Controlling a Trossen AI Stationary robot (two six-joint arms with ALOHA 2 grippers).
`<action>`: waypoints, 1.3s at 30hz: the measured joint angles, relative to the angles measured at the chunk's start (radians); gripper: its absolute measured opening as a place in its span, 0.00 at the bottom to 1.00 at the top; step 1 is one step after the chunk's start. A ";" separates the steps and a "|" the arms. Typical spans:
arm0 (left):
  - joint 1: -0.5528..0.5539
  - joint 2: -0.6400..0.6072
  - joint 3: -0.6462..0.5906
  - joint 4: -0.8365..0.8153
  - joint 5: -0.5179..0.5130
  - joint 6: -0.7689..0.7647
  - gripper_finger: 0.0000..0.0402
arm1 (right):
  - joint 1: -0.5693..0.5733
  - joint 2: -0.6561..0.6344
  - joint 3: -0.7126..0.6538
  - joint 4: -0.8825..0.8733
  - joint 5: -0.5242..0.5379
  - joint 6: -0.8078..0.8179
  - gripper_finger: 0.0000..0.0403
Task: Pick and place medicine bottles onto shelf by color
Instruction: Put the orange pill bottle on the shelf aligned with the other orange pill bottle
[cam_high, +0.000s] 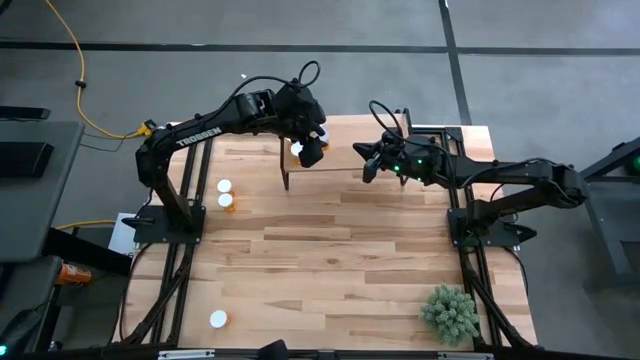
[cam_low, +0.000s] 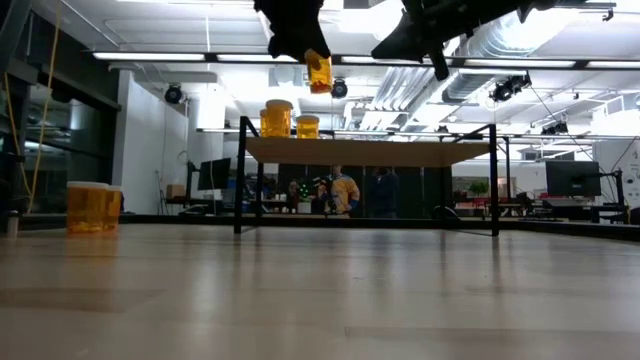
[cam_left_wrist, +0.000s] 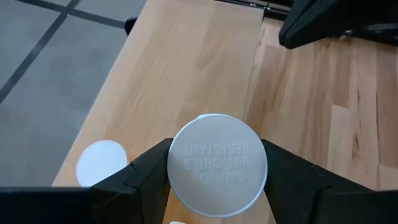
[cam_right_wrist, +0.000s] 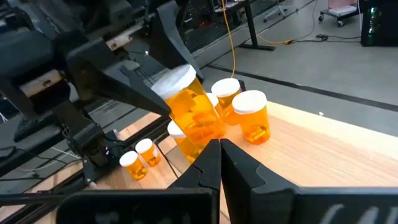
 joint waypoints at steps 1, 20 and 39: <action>0.000 0.001 0.000 0.000 0.000 0.000 0.51 | 0.000 0.000 0.000 -0.008 0.000 0.001 0.00; 0.003 -0.047 -0.182 0.048 0.011 -0.027 0.51 | 0.000 0.000 0.000 -0.054 -0.007 0.036 0.00; 0.011 0.022 -0.208 0.152 -0.126 0.052 0.51 | 0.000 0.001 0.000 -0.112 -0.007 0.043 0.00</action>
